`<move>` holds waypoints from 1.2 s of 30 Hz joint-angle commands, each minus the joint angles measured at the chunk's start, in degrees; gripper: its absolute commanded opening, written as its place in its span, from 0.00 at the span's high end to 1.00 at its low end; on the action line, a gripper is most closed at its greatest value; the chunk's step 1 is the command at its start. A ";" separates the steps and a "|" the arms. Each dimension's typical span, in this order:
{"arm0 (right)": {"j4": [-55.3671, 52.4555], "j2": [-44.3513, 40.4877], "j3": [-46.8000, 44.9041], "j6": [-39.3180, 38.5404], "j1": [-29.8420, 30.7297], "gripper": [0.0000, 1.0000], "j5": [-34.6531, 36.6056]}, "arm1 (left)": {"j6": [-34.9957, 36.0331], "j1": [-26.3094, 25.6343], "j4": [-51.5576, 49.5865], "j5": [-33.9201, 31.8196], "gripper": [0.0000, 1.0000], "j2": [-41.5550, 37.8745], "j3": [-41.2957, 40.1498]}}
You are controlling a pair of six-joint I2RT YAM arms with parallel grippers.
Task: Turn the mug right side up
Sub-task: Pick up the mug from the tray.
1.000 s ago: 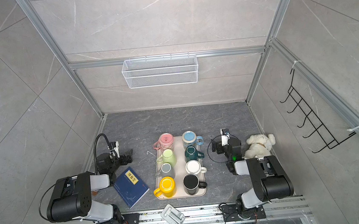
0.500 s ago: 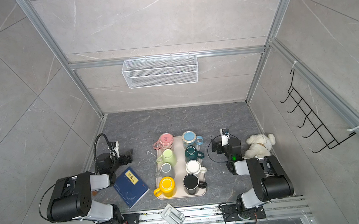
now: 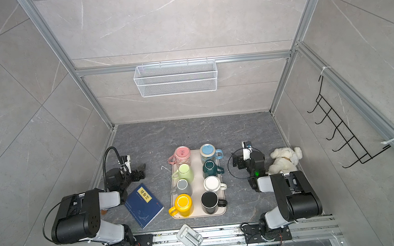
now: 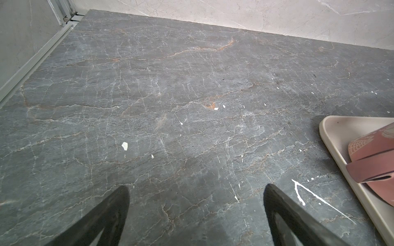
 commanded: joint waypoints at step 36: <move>-62.89 -24.01 26.45 68.63 7.54 0.28 -15.34 | -48.82 -2.43 -40.54 -3.79 0.15 -41.02 10.34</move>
